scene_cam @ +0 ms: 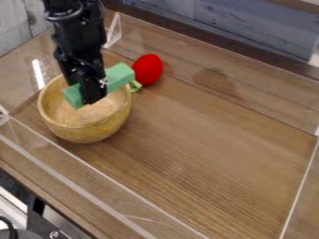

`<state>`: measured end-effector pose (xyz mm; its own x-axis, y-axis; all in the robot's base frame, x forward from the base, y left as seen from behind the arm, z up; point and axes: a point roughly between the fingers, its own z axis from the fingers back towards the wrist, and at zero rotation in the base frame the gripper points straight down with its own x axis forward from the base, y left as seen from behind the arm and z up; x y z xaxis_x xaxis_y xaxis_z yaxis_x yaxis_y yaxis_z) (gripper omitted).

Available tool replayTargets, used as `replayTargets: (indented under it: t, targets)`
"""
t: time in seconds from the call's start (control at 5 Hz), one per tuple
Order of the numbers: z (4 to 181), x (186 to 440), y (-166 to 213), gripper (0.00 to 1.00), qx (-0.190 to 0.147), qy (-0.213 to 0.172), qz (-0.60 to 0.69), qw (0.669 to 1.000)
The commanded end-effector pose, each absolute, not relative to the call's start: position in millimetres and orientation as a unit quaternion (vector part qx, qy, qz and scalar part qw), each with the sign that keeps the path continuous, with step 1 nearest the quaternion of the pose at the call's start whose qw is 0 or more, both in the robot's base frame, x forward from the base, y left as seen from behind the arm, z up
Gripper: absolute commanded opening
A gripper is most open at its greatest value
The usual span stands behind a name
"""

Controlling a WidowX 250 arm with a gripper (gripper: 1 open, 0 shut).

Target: Put the green block in the brown bowl

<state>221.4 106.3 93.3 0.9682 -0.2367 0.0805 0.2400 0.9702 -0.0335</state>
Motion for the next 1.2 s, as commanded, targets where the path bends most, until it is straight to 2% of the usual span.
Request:
replayTargets:
  t: [0.0, 1.0]
  targets:
    - [101.2, 232.1, 118.5, 0.00, -0.002, -0.058, -0.107, 0.993]
    - [92.1, 234.8, 124.4, 0.00, -0.003, -0.056, -0.081, 0.995]
